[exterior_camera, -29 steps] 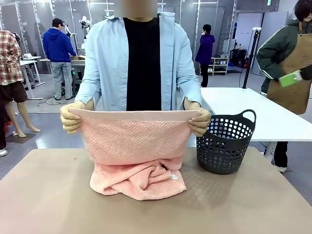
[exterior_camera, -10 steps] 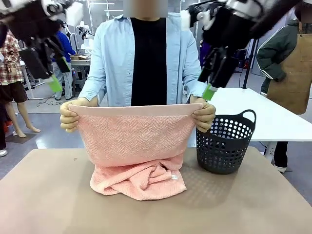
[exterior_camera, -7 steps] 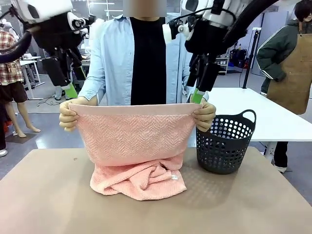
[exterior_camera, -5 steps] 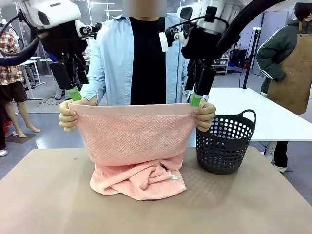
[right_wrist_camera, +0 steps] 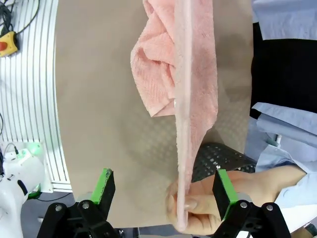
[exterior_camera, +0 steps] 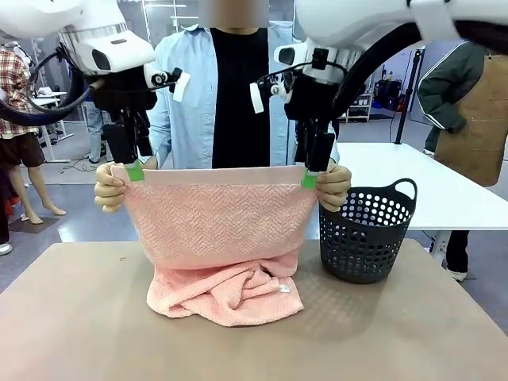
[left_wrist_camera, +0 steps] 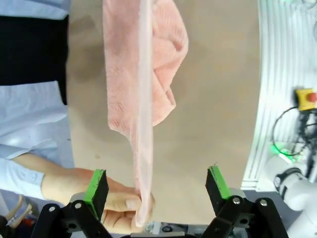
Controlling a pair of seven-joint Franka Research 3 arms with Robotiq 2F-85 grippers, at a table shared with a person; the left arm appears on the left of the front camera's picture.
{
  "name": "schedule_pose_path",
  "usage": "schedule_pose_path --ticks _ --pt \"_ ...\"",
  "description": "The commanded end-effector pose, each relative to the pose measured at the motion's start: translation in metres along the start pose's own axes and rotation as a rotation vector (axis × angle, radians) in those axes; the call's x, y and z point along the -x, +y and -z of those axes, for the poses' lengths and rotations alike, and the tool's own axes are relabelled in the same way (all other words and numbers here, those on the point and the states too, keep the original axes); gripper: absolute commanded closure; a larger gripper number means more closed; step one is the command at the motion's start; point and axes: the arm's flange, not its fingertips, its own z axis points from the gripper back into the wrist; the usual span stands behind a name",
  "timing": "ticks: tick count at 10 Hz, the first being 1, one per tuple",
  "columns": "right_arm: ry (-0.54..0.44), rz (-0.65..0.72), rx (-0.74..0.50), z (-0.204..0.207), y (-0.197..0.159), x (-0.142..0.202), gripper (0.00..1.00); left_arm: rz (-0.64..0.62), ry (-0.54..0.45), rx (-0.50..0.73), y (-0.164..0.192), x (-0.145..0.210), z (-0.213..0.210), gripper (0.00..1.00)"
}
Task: Fold the towel.
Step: Grab the top end of the 100 cm Hotel Towel extended by the human.
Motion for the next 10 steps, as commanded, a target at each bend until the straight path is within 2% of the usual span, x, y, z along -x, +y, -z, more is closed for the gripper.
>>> schedule_pose_path --ticks 1,5,6,7,8,9,10 --pt "0.023 0.021 0.006 0.006 -0.009 -0.007 0.0 -0.018 -0.017 -0.018 0.008 -0.001 0.016 0.0" --pt "0.021 0.042 0.02 0.024 -0.014 -0.01 0.0 -0.014 -0.025 0.012 0.012 0.001 0.038 0.02" --pt "0.016 0.039 0.027 0.027 -0.014 -0.012 0.0 -0.011 -0.02 0.02 0.012 0.0 0.041 0.29" --pt "0.028 0.044 0.035 0.031 -0.016 -0.013 0.21 -0.018 -0.014 0.017 0.012 0.001 0.044 0.58" --pt "0.026 0.043 0.034 0.034 -0.017 -0.013 0.59 -0.023 -0.006 0.011 0.011 0.002 0.044 0.89" --pt "0.028 0.044 0.038 0.034 -0.017 -0.013 0.8 -0.02 -0.009 0.009 0.01 0.003 0.044 1.0" --pt "0.034 0.043 0.042 0.033 -0.016 -0.012 1.0 -0.014 -0.014 0.01 0.009 0.005 0.046 1.0"
